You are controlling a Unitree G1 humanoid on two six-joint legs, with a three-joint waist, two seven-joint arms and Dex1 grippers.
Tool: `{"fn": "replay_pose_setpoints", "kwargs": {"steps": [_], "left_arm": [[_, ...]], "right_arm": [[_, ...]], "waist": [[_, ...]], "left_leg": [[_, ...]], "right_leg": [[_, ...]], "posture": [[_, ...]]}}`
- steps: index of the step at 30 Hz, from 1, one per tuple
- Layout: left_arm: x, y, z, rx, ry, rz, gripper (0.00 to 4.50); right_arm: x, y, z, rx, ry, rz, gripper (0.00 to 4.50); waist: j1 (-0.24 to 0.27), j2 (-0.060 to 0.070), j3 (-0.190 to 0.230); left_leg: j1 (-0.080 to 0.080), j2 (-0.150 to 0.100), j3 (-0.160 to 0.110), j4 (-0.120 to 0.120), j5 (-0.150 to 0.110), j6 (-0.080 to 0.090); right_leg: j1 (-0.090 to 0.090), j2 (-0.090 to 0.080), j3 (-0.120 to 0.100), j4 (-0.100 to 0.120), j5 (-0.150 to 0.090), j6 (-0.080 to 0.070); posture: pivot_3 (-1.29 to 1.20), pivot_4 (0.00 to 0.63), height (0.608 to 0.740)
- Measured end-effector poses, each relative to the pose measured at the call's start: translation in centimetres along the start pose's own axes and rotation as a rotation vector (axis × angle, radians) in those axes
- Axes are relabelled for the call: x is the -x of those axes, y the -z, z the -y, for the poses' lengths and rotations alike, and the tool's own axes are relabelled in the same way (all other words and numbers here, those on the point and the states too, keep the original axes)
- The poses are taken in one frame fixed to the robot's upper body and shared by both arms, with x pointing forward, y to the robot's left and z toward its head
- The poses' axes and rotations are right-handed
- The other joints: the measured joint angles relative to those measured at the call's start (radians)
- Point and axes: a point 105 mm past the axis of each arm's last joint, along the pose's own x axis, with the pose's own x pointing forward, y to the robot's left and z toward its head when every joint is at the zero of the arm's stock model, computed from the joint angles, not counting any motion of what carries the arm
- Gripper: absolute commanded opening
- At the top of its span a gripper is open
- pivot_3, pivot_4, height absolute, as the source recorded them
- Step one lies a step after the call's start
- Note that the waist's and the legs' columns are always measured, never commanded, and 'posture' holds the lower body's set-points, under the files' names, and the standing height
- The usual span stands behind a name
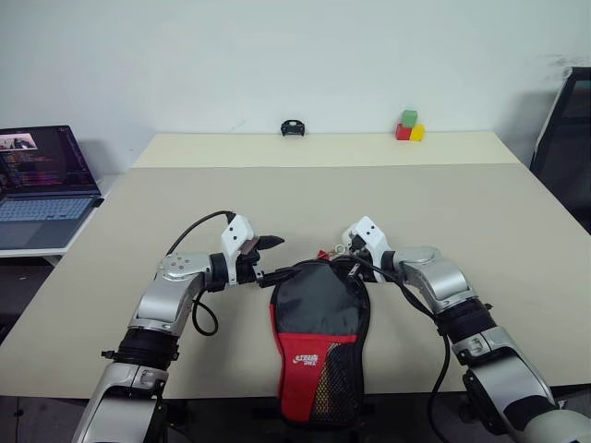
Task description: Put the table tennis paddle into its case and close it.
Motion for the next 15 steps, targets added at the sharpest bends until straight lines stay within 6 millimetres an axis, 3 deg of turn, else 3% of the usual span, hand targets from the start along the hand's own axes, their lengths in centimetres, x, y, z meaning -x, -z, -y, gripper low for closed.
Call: {"fn": "replay_pose_setpoints", "kwargs": {"steps": [15], "left_arm": [[0.3,-0.2,-0.3,-0.003,-0.015,0.006,4.5]], "right_arm": [[0.1,-1.1,2.5,0.009,0.074,-0.002,0.04]], "waist": [[0.0,0.0,0.0]], "left_leg": [[-0.001,0.0,0.0,0.0,0.001,-0.002]], "right_leg": [[-0.001,0.0,0.0,-0.001,0.0,0.0]], "posture": [[0.0,0.15,0.74]]}}
